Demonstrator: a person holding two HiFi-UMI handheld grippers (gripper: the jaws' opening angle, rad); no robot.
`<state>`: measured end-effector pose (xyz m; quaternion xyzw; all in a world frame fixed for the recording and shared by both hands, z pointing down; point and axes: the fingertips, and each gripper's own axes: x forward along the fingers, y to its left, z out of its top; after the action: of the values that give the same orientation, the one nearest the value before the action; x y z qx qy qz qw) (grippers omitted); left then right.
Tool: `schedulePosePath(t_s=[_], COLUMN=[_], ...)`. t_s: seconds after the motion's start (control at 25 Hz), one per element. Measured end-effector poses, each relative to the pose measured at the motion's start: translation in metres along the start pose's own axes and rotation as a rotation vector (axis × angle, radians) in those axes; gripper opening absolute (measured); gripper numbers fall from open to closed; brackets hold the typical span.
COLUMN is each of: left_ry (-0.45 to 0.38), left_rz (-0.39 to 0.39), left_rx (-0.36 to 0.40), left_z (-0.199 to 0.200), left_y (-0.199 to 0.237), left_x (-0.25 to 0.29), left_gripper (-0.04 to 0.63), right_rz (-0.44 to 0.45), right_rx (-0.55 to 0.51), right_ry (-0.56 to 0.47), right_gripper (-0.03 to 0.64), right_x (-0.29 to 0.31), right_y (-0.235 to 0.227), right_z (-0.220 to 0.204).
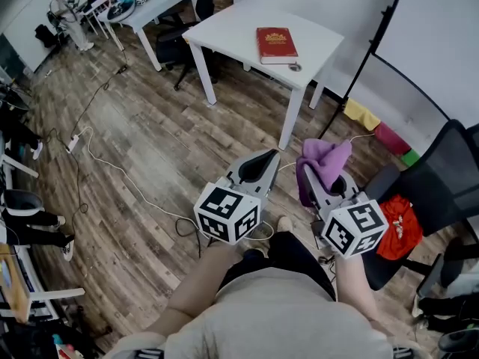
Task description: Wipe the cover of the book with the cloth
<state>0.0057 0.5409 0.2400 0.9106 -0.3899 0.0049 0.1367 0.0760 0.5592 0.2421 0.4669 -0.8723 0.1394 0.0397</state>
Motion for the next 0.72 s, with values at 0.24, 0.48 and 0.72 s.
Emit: schedulePosePath(t_s=[0.24,0.48,0.72], left_ry=[-0.012,-0.010,-0.018], left_rz=[0.023,0.052,0.088], left_rx=[-0.017,-0.018,-0.042], left_z=[0.007,0.019,0.040], left_y=[0.038,0.083,0.124], left_x=[0.036,0.103,0.173], left_gripper=[0.025,0.025,0.024], right_rz=[0.034,0.059,0.096], right_rx=[0.028,0.032,0.023], right_ry=[-0.009,-0.007,-0.005], right_gripper=[0.084,0.084,0.084], right_x=[0.044,0.107,0.164], right_y=[-0.030,-0.090,-0.148], right_z=[0.010,0.029,0.059])
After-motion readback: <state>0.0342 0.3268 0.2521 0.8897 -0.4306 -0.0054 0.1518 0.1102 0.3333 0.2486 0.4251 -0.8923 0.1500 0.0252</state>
